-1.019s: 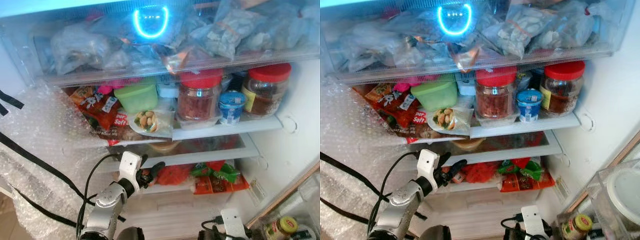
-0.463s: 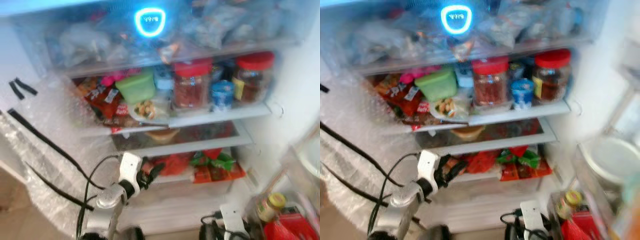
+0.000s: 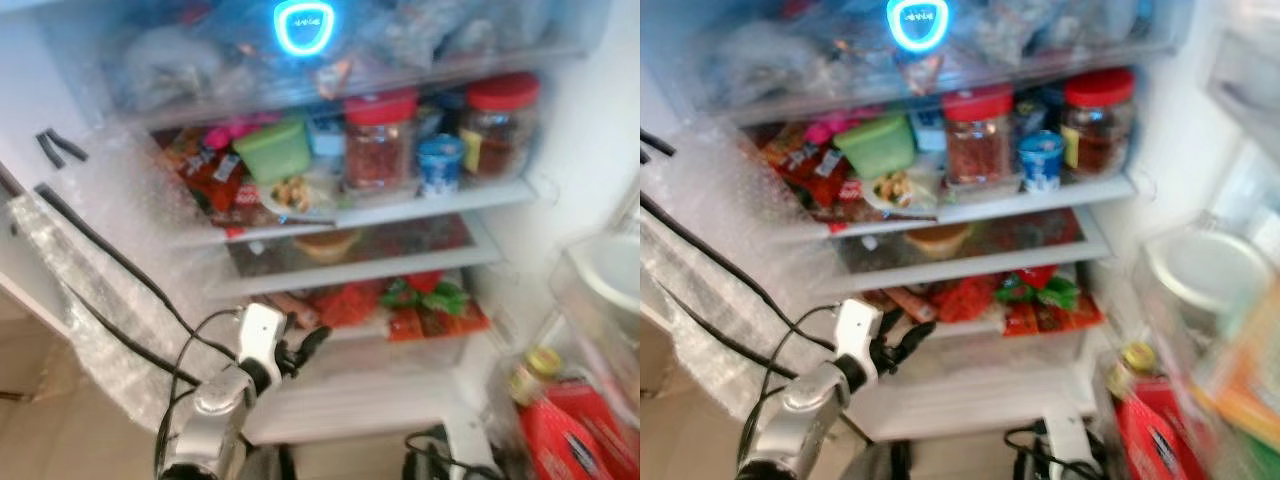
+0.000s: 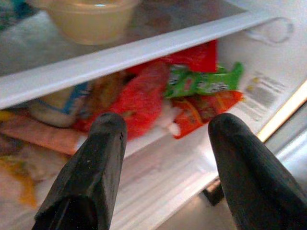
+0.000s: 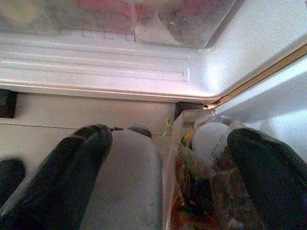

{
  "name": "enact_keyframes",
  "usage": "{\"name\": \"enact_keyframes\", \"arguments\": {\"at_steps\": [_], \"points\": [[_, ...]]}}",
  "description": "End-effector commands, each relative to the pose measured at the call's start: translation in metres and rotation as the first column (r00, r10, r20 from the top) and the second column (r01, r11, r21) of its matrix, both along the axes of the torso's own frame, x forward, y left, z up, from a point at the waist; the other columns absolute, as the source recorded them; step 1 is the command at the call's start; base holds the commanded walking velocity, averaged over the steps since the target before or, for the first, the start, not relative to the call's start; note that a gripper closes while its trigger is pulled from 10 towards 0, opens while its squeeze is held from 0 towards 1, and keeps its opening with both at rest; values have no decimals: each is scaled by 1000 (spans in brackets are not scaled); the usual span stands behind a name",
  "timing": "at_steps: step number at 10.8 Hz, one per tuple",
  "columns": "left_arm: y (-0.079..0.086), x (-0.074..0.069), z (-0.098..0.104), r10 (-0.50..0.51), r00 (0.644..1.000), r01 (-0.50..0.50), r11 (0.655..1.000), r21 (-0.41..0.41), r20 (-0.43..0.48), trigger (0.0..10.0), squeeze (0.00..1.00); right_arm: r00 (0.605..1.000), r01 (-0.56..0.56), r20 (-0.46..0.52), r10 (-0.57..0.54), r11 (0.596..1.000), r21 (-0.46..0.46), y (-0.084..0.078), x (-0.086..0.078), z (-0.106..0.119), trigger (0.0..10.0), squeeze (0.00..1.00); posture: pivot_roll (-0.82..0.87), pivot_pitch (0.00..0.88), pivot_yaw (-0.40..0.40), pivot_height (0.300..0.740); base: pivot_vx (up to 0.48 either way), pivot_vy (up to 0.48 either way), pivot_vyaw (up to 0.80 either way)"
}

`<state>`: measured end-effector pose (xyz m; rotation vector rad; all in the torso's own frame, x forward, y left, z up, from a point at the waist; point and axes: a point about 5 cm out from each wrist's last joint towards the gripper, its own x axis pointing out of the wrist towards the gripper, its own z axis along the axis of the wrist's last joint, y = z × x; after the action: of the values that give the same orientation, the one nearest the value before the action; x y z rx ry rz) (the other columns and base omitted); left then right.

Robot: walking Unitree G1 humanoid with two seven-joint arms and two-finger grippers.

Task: Restocking fridge

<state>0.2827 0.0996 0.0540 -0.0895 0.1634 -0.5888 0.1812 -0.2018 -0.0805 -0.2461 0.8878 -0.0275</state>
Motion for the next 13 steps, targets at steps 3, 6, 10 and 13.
{"name": "enact_keyframes", "arguments": {"at_steps": [3,6,10,13], "points": [[11,-1,-2,30,1000,-30,999,35,-5,10000,0,994,23,-105,-22,1000,9,1,-27,-13,10000,0,-89,16,106,635,-277,0,0],[30,-9,-25,120,990,-112,989,101,-79,10000,0,994,21,-104,-20,1000,9,1,-26,-13,10000,0,-89,12,105,635,-282,0,0],[78,-43,-88,318,898,-200,911,360,-305,10000,0,994,21,-103,-20,1000,13,2,-25,-13,10000,0,-90,0,110,635,-65,0,0],[119,-89,-121,508,737,-261,822,505,-446,10000,0,994,17,-105,-15,1000,13,2,-25,-13,10000,0,-86,0,107,635,0,0,0]]}}
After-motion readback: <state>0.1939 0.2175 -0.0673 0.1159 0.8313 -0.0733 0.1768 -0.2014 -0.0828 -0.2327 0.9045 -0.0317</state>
